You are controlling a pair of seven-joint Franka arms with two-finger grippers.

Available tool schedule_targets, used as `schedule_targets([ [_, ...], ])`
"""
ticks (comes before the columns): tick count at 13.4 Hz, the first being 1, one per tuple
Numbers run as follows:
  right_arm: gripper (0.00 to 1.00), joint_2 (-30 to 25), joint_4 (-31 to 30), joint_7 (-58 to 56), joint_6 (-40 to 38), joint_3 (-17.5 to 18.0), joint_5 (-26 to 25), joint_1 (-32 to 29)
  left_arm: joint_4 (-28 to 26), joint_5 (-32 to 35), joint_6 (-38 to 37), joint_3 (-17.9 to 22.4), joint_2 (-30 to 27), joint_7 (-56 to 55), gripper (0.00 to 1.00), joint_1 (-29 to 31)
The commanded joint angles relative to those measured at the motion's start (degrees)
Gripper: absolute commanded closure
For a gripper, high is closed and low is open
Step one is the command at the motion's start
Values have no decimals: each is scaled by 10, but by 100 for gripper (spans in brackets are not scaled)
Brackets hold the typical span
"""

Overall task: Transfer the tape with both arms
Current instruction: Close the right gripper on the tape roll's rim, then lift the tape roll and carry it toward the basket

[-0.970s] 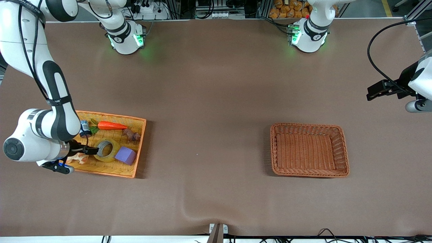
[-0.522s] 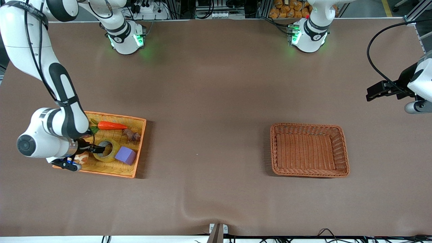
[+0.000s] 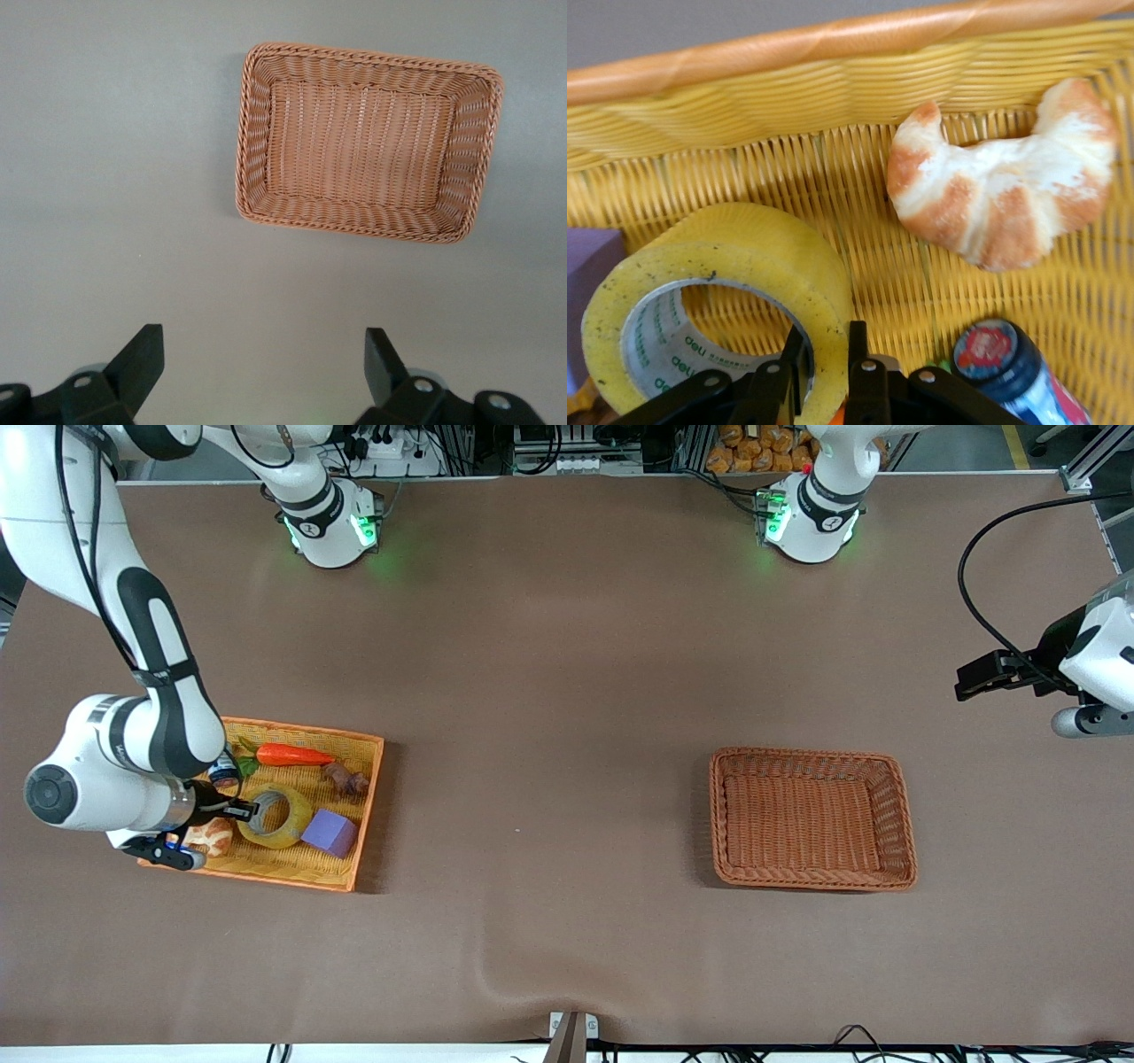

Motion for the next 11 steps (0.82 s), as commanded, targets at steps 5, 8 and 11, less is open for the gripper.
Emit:
schedule_targets([
  [5, 98, -68, 63, -27, -147, 1, 3, 5, 3, 9, 5, -1, 1, 16, 0, 3],
  [8, 98, -71, 130, -53, -218, 22, 9, 31, 3, 11, 6, -1, 2, 16, 0, 2],
  [11, 99, -69, 159, -5, -224, 82, 10, 59, 4, 11, 10, -1, 5, 16, 0, 3],
])
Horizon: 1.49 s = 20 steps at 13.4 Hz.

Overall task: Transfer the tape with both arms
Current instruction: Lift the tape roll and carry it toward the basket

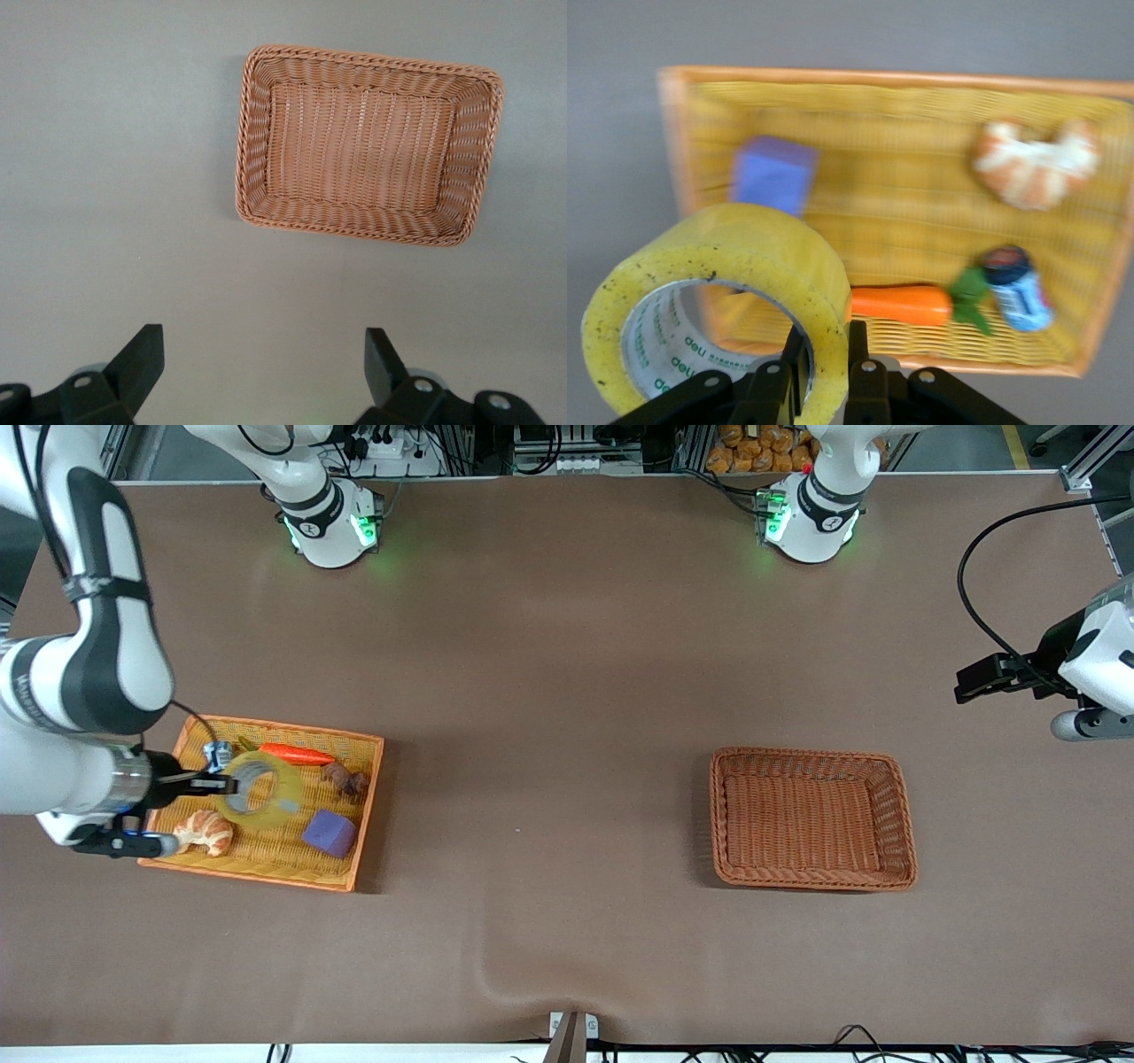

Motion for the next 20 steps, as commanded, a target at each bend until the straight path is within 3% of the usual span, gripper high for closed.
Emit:
schedule_targets([
  [1, 99, 5, 20, 71, -8, 34, 14, 30, 3, 11, 7, -1, 2, 17, 0, 1],
  [5, 99, 33, 20, 222, 63, 33, 39, 127, 3, 11, 9, -1, 3, 17, 0, 0],
  [11, 99, 137, 18, 501, 280, 27, 27, 277, 3, 11, 15, -1, 7, 17, 0, 2],
  [13, 99, 166, 17, 580, 333, 26, 18, 308, 4, 11, 16, -1, 8, 18, 0, 2],
  [16, 96, 187, 17, 629, 348, 24, 0, 330, 7, 11, 19, -1, 10, 18, 0, 1],
  [17, 85, 194, 17, 638, 349, 24, -8, 331, 7, 11, 19, -1, 9, 19, 0, 0],
  [18, 52, 197, 17, 644, 348, 24, -17, 333, 8, 11, 19, -1, 9, 19, 0, 0],
  [19, 9, 197, 17, 645, 348, 24, -27, 333, 9, 11, 18, -2, 7, 20, 0, -1],
  [20, 0, 195, 17, 648, 346, 24, -30, 332, 9, 11, 18, -2, 4, 20, 0, -2],
])
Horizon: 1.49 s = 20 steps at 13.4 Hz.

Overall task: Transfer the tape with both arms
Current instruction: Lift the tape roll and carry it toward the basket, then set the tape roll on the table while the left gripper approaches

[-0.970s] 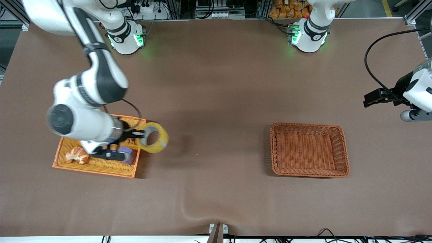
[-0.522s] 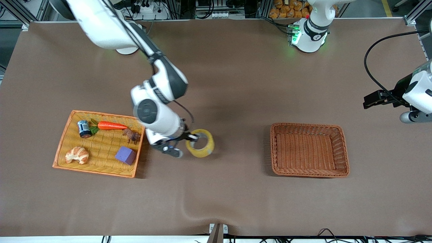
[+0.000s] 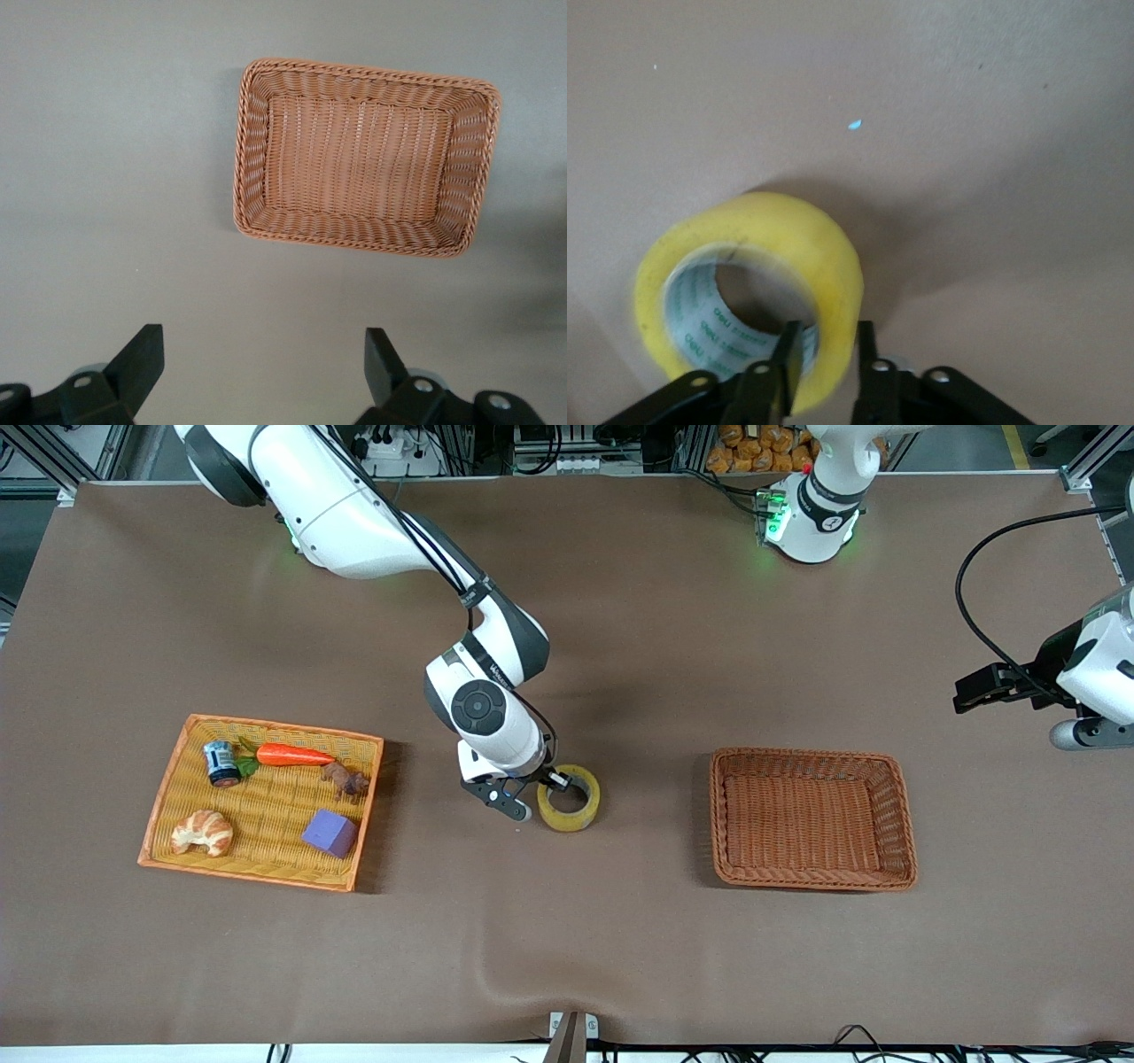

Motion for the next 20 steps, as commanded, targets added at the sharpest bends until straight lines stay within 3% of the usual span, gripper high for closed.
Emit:
schedule_targets([
  [1, 0, -2, 13, 19, -6, -3, -18, -2, 7, 12, 1, -5, -7, 17, 0, -2],
  [5, 0, -45, 14, -7, -44, -1, -18, -52, 7, 8, 1, -24, -11, 13, 0, -8],
  [9, 0, -103, 7, -140, -169, 0, -16, -133, 7, 9, 70, -53, 22, 3, 0, -58],
  [13, 0, -151, -7, -285, -269, -1, -16, -211, 7, 5, 158, -53, 115, -18, 0, -175],
  [16, 0, -206, -70, -391, -272, -1, -16, -269, 19, 11, 254, -47, 205, -68, 0, -263],
  [20, 0, -268, -113, -564, -310, 0, -15, -354, 46, 30, 379, -34, 309, -122, 0, -324],
])
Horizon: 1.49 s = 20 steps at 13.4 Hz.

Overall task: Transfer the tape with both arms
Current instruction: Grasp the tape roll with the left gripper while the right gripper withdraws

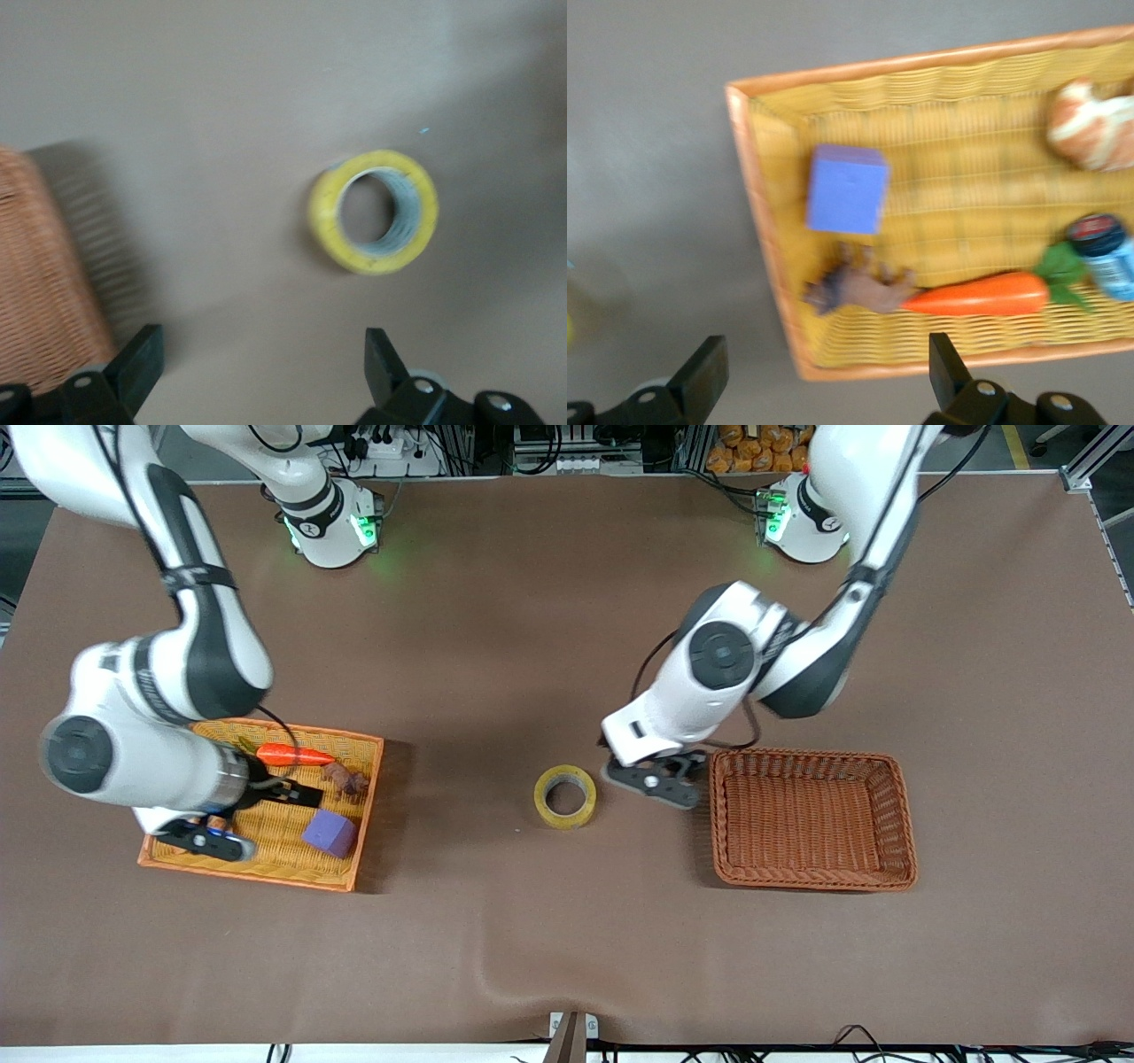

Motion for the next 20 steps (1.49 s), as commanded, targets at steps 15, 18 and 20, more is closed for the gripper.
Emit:
schedule_targets([
  [15, 0, -214, -11, -219, -114, -43, -32, -43, 73, 32, 166, 110, 176, -25, 14, -122],
  [18, 0, -213, -1, -160, -113, -166, -35, 97, 73, 33, 166, 111, 179, -26, 77, -126],
  [20, 0, -212, 1, -164, -112, -167, -33, 97, 72, 35, 166, 121, 178, -26, 100, -136],
])
